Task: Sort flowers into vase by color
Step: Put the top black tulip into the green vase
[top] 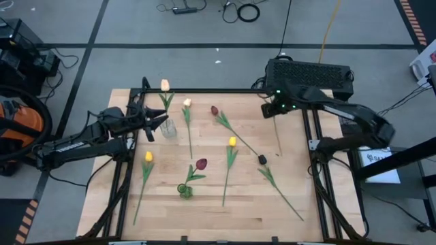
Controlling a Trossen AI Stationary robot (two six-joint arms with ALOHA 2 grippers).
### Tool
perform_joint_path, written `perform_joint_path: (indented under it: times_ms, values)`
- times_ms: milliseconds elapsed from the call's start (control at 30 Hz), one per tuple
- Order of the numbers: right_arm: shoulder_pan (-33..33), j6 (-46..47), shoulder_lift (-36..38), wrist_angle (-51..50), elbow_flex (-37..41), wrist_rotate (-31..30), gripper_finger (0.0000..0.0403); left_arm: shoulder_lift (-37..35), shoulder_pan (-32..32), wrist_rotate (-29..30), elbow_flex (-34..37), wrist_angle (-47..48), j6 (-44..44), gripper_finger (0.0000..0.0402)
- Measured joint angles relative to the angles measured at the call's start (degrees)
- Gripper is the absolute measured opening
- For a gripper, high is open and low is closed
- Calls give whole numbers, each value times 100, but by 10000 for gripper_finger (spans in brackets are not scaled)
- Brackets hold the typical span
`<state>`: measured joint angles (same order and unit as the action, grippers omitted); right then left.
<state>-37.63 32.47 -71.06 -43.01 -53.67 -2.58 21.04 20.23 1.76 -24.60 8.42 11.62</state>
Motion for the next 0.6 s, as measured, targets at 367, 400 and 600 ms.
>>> perform_joint_path:
  times_ms: [367,400,600]
  values:
    - [1329,-680,1077,3322,-13,13,0,375,-13,-544,2,-1251,27,143]
    - [1428,-786,1055,3519,-13,14,0,505,-37,-603,2,-1434,116,143]
    - [1913,-1073,694,4644,-15,163,0,1437,-350,-637,-208,-1984,112,143]
